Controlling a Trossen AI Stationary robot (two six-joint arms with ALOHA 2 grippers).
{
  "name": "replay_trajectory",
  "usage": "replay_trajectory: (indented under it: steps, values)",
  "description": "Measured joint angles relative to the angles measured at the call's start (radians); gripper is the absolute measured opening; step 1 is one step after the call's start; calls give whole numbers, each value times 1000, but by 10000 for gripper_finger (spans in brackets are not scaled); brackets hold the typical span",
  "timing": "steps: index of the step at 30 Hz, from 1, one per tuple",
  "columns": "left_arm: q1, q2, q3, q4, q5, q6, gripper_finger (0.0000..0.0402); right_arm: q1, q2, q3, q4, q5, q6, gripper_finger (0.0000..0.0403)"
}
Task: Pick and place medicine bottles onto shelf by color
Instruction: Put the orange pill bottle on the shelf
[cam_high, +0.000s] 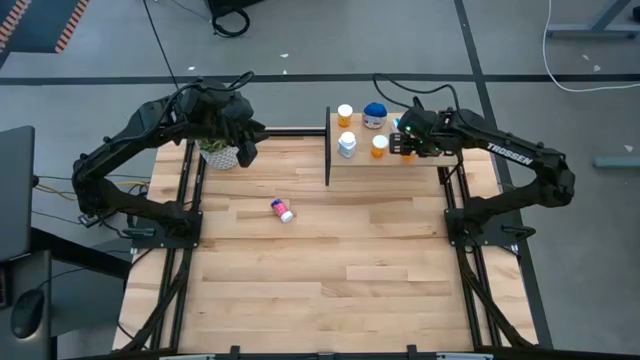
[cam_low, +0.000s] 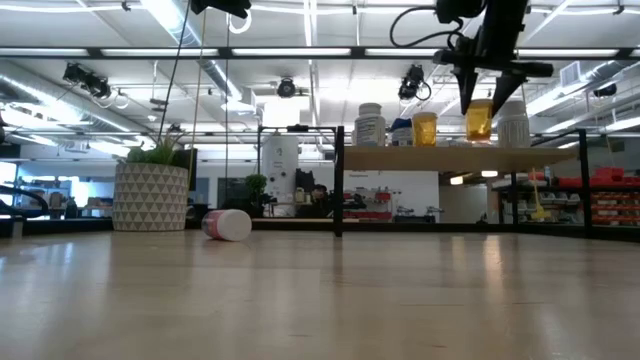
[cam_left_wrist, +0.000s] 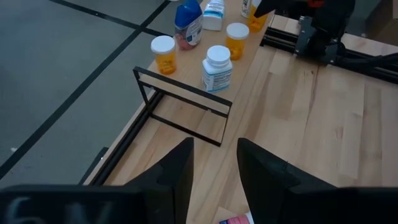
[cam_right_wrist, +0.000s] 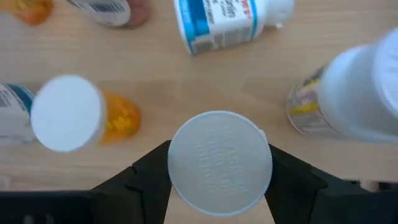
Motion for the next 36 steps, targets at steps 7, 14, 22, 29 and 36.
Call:
replay_trajectory:
  steps: [7, 14, 22, 29, 36]
  values:
    - [0, 0, 0, 0, 0, -10, 134, -46, 2, 0, 33, -8, -45, 219]
    - [0, 1, 0, 0, 0, -12, 133, -67, 8, 0, 47, -6, -70, 219]
    - [0, 1, 0, 0, 0, -17, 129, -40, 81, 1, 48, -29, -98, 219]
    - [0, 1, 0, 0, 0, -38, 132, -33, 90, 2, 39, -27, -104, 219]
    - [0, 1, 0, -1, 0, -38, 124, -39, 88, 2, 26, -22, -97, 219]
